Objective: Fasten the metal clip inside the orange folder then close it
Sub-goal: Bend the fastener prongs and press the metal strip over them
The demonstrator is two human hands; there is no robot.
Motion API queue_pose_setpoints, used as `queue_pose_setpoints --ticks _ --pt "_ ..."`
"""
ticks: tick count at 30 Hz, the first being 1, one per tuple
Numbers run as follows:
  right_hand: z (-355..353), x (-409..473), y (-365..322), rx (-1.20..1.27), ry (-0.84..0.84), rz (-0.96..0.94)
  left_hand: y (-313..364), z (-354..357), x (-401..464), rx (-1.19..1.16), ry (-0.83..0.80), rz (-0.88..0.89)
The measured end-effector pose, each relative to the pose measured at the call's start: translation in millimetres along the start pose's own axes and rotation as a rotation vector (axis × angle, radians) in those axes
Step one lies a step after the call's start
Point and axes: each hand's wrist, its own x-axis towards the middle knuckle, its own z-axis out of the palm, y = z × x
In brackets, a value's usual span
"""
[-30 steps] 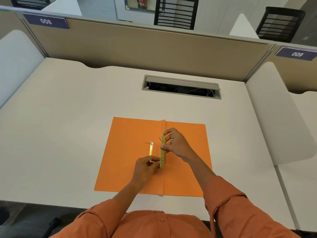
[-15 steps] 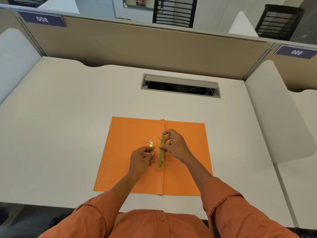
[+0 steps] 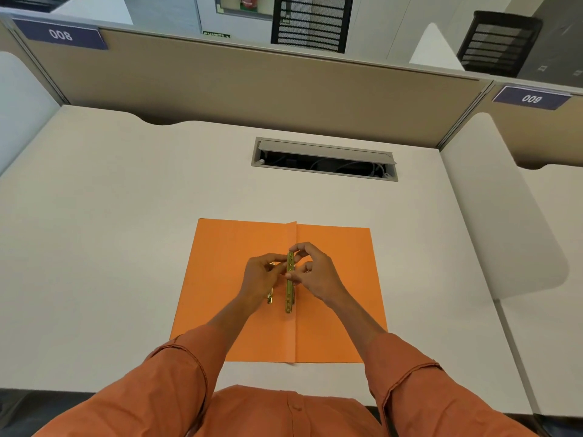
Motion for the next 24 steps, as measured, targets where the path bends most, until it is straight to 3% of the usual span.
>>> queue_pose_setpoints --ticks 24 --pt "0 4 0 -0.024 0.015 0.008 -11 -3 7 0.14 -0.021 0.062"
